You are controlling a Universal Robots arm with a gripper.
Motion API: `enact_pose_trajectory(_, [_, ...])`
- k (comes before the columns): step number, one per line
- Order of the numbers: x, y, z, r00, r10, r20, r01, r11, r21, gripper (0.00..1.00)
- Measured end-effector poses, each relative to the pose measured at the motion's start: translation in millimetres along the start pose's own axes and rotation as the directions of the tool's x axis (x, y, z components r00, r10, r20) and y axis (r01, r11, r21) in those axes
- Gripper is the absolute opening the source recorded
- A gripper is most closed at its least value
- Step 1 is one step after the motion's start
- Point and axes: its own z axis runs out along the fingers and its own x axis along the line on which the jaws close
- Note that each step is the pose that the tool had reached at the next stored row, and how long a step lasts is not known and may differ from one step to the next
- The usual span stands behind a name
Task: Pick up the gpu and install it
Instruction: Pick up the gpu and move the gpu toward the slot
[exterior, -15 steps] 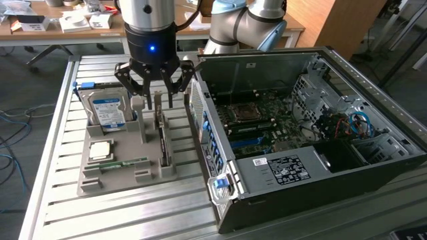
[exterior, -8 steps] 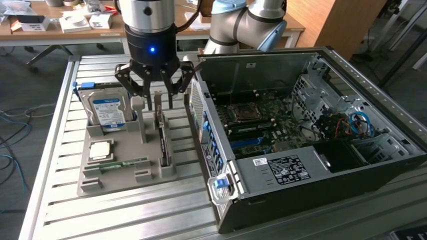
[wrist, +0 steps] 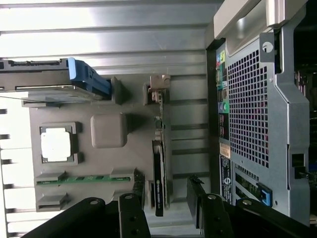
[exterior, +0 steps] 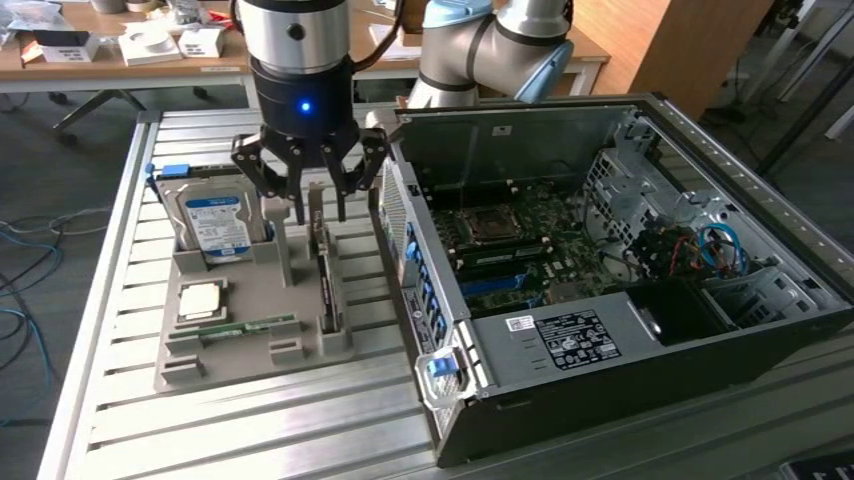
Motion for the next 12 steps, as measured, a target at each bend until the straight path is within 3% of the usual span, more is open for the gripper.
enact_pose_trajectory(12, [0.5, -0.5, 15.7, 1.0000, 0.000, -0.0001, 0.000, 1.0000, 0.0001, 0.47])
